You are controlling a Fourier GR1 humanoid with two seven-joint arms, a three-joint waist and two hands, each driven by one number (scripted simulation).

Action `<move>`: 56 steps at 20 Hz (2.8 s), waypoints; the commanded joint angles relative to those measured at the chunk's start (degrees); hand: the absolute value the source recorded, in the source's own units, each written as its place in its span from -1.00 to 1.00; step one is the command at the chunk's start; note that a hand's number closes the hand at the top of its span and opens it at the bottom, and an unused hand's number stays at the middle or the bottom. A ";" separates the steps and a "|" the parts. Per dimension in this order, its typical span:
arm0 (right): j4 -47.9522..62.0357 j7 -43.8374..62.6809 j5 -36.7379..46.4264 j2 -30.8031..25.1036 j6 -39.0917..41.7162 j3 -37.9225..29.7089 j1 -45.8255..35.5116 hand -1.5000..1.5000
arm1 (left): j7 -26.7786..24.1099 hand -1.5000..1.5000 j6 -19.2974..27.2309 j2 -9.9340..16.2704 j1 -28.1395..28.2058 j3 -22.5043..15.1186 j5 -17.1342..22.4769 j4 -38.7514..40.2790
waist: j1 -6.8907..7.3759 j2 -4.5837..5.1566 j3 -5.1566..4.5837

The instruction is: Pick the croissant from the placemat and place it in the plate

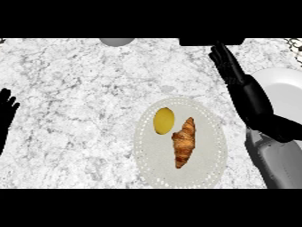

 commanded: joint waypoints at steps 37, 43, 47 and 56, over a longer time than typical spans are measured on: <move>-8.75 16.62 29.90 -8.87 5.50 6.58 22.16 -1.00 | 5.53 0.00 -2.57 -10.62 -2.97 -4.87 -11.81 -2.68 | 1.44 0.45 0.38; -6.20 23.51 37.76 -5.42 6.44 9.88 19.27 -1.00 | 6.99 0.00 -5.16 -11.05 -3.46 -3.45 -11.67 -3.03 | 1.49 0.47 0.40; -4.18 26.98 39.51 -4.40 11.31 10.53 15.92 -1.00 | 8.03 0.00 -4.64 -11.72 -3.74 -2.09 -12.45 -4.41 | 1.53 0.48 0.41; 5.90 28.54 45.91 4.74 12.07 12.20 10.82 -1.00 | 16.48 0.00 -4.04 -13.85 -5.15 -1.36 -15.31 -10.72 | 1.79 0.46 0.44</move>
